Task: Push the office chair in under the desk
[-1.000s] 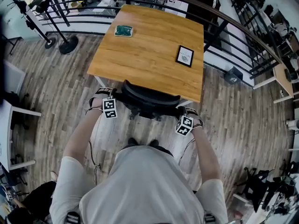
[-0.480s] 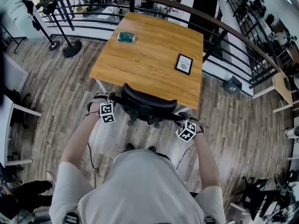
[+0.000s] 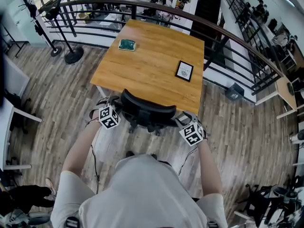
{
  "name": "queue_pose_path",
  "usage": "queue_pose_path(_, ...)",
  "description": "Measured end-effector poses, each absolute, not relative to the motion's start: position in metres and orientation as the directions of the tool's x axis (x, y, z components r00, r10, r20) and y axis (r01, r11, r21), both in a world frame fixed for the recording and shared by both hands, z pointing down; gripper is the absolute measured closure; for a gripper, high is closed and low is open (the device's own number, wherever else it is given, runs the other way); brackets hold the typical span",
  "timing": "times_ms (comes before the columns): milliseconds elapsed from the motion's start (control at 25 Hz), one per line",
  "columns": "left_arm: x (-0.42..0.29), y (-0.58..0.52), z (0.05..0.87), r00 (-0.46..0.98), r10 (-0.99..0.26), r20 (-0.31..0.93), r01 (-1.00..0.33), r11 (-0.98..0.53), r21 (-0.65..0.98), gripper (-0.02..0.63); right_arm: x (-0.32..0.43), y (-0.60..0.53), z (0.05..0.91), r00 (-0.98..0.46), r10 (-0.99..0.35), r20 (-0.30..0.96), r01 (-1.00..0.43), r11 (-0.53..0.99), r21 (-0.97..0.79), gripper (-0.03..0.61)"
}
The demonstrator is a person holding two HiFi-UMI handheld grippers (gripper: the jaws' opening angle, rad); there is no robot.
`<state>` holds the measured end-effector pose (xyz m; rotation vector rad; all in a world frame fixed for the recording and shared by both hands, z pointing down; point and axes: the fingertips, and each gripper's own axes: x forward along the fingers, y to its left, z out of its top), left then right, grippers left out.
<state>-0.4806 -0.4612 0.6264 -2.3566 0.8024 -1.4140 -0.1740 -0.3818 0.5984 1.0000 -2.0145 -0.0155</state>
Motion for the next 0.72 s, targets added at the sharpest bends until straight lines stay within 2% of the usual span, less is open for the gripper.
queue_pose_path(320,-0.446,-0.449,0.562,0.528,-0.655,0.541,-0.613,-0.734,-0.290,0.454,-0.184,-0.387,0.539,-0.388,-0.768,0.510,-0.795,0.559,0.237,0.384)
queue_pose_path(600,-0.434,-0.429,0.532,0.558,-0.714,0.423,-0.710,-0.675,-0.202,0.492,-0.203,-0.375,0.520,-0.420,-0.805,0.418,-0.826,0.530,0.190,0.420)
queue_pose_path(720,-0.427,-0.423,0.519,0.565,-0.733,0.380,-0.732,-0.657,-0.179,0.512,-0.203,-0.373,0.514,-0.419,-0.823,0.383,-0.844,0.509,0.171,0.463)
